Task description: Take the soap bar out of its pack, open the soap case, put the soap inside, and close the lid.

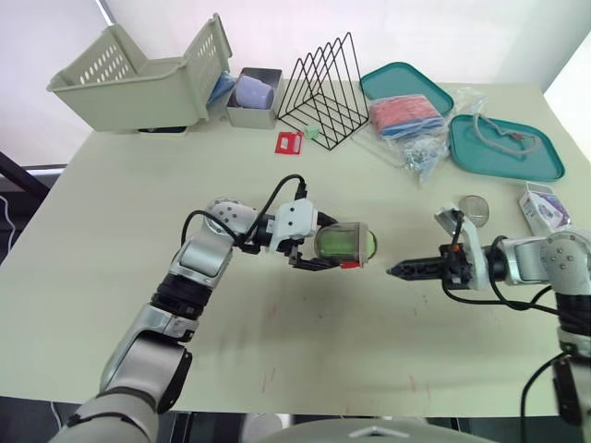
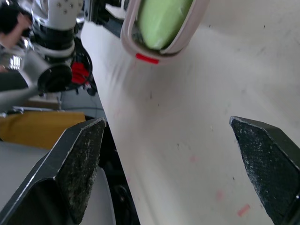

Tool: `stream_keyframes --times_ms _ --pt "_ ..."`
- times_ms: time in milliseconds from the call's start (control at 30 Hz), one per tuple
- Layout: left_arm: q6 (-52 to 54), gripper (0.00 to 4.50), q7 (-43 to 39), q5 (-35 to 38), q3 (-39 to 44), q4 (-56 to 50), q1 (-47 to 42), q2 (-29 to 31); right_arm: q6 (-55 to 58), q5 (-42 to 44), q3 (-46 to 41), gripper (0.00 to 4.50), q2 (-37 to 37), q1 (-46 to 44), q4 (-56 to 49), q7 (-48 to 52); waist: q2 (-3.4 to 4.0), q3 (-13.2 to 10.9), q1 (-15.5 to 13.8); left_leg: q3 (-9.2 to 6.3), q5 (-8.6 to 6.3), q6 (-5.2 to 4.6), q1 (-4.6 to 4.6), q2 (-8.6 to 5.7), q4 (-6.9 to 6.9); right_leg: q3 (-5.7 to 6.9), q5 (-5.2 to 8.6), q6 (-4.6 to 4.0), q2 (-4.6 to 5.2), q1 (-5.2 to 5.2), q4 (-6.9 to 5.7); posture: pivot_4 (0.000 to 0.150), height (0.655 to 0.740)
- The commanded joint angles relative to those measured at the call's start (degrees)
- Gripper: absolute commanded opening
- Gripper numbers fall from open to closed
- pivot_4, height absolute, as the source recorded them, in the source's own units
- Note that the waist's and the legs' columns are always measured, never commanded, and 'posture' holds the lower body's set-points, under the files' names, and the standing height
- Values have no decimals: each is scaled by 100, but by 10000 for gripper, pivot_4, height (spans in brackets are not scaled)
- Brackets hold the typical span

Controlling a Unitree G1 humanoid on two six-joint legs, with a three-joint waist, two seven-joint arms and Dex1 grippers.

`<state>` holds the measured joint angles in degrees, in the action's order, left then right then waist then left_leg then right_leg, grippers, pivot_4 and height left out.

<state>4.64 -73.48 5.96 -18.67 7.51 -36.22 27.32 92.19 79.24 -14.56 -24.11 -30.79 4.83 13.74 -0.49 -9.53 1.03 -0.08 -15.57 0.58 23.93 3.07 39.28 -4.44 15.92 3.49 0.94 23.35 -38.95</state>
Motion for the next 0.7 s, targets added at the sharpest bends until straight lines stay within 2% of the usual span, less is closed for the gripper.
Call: stream_keyframes --times_ms 33,333,700 --pt "-61 34822 50 46 14 -135 -148 -62 31 601 -23 44503 9 -71 -9 -423 0 0 0 0 0 0 0 0 0 0 0 0 0 0 0 1500 7400" --pt "-46 34822 51 53 22 -156 -181 -108 -226 1286 162 44503 86 -52 154 -1285 0 0 7 0 0 0 1 0 -1 0 0 0 0 0 1 1500 7400" --pt "-51 34822 10 52 24 -128 -183 -71 -943 2441 764 44503 -291 73 177 -2071 0 0 11 0 0 0 1 1 -3 0 0 0 0 0 4 1500 7400"
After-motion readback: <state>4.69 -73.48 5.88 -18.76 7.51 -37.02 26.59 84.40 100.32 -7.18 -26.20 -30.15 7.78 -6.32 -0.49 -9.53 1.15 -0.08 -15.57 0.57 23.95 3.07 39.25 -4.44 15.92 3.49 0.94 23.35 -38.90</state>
